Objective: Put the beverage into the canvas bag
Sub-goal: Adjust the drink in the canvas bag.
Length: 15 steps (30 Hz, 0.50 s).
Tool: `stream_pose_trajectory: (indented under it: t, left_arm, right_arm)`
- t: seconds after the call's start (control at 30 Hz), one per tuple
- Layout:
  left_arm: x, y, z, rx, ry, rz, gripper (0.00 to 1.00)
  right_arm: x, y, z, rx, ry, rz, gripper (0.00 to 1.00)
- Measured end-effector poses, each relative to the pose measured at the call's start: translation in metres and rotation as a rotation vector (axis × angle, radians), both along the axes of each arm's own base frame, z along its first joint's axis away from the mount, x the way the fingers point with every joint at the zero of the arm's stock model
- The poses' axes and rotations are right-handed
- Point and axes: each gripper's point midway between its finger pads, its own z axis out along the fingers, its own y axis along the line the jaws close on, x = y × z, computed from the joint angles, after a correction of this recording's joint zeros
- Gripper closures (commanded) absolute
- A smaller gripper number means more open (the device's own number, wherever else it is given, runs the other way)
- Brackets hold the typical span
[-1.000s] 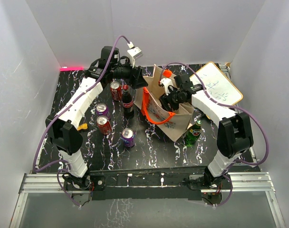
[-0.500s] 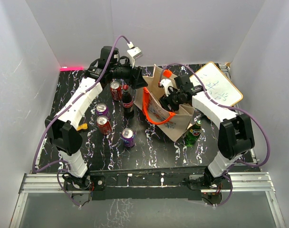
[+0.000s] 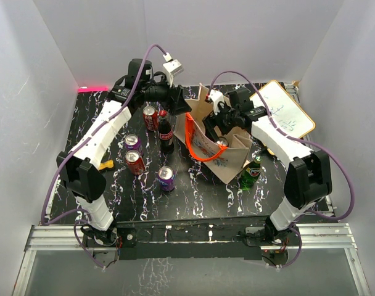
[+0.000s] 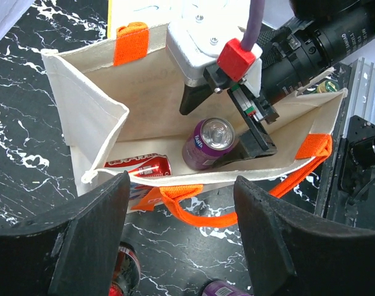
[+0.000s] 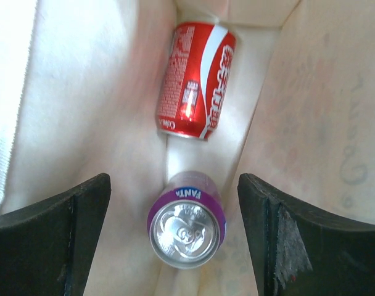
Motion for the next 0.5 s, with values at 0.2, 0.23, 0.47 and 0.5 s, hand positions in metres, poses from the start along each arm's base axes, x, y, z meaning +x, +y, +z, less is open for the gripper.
stream_pose_trajectory:
  t: [0.2, 0.23, 0.47, 0.5]
  left_arm:
    - [0.004, 0.007, 0.006, -0.039, 0.034, 0.02, 0.33]
    - [0.005, 0.009, 0.008, -0.046, 0.04, 0.028, 0.33]
    - [0.012, 0.024, 0.022, -0.086, 0.037, 0.068, 0.33]
    - [0.012, 0.025, 0.025, -0.09, 0.031, 0.072, 0.33]
  right_arm:
    - [0.015, 0.015, 0.016, 0.057, -0.06, 0.022, 0.1]
    - [0.018, 0.018, 0.017, 0.062, -0.069, 0.026, 0.09]
    - [0.036, 0.045, -0.014, 0.051, -0.074, 0.084, 0.07]
    - [0.036, 0.047, -0.021, 0.046, -0.064, 0.088, 0.07]
